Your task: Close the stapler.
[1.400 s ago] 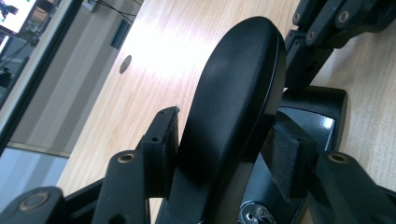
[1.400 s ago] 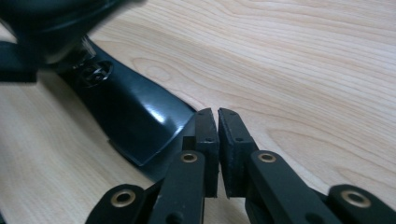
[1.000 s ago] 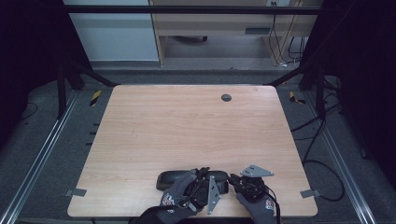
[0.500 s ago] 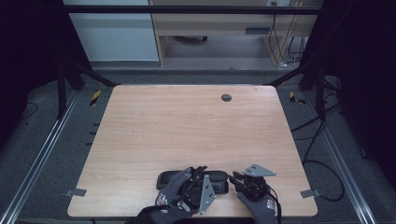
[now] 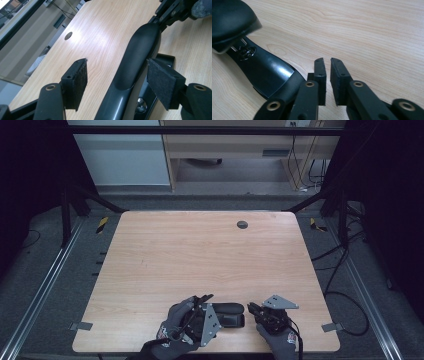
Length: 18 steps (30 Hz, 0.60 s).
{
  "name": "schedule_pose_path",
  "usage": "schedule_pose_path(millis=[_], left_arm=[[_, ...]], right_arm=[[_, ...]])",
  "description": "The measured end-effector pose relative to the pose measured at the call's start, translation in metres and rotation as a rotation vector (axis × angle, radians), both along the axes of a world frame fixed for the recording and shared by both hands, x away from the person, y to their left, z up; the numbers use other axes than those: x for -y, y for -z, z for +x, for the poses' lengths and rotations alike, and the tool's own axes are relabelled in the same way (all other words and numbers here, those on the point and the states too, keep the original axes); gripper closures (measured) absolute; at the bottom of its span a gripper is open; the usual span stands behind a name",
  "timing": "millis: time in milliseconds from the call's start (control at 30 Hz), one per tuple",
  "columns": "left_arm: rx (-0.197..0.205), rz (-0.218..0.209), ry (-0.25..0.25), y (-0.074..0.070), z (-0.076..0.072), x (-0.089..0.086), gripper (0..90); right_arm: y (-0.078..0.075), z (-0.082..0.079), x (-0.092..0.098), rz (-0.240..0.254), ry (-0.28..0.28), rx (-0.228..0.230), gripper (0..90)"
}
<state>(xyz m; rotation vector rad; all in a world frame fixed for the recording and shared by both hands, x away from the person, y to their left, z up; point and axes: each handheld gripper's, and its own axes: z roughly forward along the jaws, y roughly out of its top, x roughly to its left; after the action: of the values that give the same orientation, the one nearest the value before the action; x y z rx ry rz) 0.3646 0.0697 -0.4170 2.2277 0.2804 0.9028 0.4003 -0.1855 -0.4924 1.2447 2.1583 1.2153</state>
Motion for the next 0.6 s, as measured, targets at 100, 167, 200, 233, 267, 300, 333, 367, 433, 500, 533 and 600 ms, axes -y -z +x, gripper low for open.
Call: schedule_pose_path(millis=[100,167,200,233,267,300,333,367,433,500,533,600], left_arm=[[-0.001,-0.011,-0.015,-0.001,0.002,-0.006,32.5],[-0.001,-0.019,-0.027,-0.003,0.003,-0.012,32.6],[0.0,-0.023,-0.033,-0.004,0.003,-0.015,32.6],[0.001,-0.032,-0.04,-0.005,0.004,-0.017,32.5],[0.0,-0.036,-0.046,-0.007,0.004,-0.021,32.6],[0.0,-0.042,-0.053,-0.008,0.005,-0.024,32.5],[0.0,-0.045,-0.061,-0.009,0.006,-0.028,32.6],[-0.001,-0.051,-0.068,-0.009,0.006,-0.031,32.6],[-0.003,-0.059,-0.077,-0.01,0.007,-0.035,32.6],[-0.006,-0.074,-0.096,-0.01,0.009,-0.044,32.6],[-0.01,-0.081,-0.104,-0.01,0.01,-0.047,32.6],[-0.016,-0.093,-0.119,-0.011,0.012,-0.053,32.7]], right_arm=[[-0.002,0.0,0.001,0.0,-0.002,0.002,90.0],[-0.004,0.0,0.002,0.004,0.005,0.012,90.0],[-0.005,0.001,0.003,0.006,0.007,0.017,90.0],[-0.007,0.001,0.004,0.011,0.014,0.02,90.0],[-0.008,0.001,0.005,0.015,0.023,0.022,90.0],[-0.009,0.001,0.006,0.016,0.021,0.027,90.0],[-0.011,0.001,0.007,0.018,0.024,0.031,90.0],[-0.012,0.0,0.008,0.019,0.025,0.034,90.0],[-0.015,0.0,0.009,0.023,0.027,0.044,90.0],[-0.018,-0.001,0.008,0.028,0.031,0.055,90.0],[-0.019,-0.002,0.008,0.03,0.026,0.059,90.0],[-0.023,-0.003,0.008,0.037,0.02,0.07,90.0]])
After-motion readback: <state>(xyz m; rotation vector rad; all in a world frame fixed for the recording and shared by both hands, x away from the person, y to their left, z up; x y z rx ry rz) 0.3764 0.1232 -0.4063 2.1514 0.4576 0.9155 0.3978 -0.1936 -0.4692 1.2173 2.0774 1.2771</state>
